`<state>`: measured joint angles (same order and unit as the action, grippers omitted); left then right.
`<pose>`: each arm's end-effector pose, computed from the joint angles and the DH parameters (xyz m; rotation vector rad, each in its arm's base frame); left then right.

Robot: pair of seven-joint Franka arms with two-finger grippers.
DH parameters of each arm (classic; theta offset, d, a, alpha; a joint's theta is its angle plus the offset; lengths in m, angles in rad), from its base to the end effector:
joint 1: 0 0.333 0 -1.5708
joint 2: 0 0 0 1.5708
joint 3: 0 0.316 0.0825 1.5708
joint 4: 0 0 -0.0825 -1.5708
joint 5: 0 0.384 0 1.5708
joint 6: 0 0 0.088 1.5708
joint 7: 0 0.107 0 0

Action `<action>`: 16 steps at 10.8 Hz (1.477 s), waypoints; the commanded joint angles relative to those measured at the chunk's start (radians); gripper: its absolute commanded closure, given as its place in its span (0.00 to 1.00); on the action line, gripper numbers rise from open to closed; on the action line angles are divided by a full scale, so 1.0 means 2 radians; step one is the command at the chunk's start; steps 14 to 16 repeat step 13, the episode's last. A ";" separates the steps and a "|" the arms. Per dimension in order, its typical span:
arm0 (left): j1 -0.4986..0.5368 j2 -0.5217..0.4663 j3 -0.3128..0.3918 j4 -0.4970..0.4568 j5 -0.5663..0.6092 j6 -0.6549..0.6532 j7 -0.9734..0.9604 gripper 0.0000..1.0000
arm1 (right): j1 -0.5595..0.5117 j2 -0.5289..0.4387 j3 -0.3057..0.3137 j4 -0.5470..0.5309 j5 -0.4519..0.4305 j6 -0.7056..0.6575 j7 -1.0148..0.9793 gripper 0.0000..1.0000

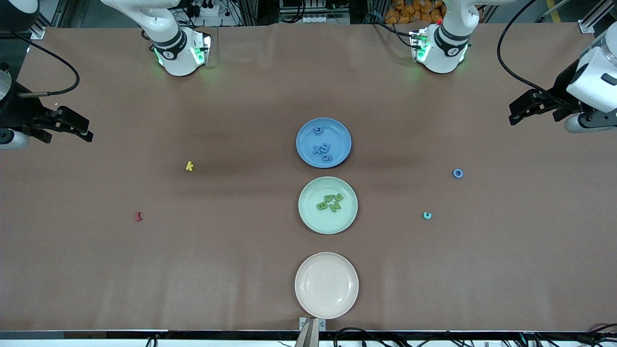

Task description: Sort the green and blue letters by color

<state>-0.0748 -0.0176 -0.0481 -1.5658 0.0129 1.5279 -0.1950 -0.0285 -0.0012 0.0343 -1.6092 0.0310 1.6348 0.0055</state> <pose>0.5408 -0.0656 0.6328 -3.1226 -0.1133 0.0279 0.5597 0.0064 0.6127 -3.1102 0.0020 -0.0414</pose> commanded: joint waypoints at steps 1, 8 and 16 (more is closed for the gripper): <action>0.003 0.008 -0.001 0.016 -0.007 0.044 0.010 0.00 | 0.000 -0.012 0.001 -0.003 0.002 -0.007 0.000 0.00; 0.003 0.012 -0.002 0.014 -0.006 0.051 0.007 0.00 | 0.002 -0.015 0.004 0.001 0.003 -0.027 0.000 0.00; 0.002 0.013 -0.002 0.014 -0.005 0.052 0.009 0.00 | 0.002 -0.026 0.009 -0.002 0.003 -0.029 0.000 0.00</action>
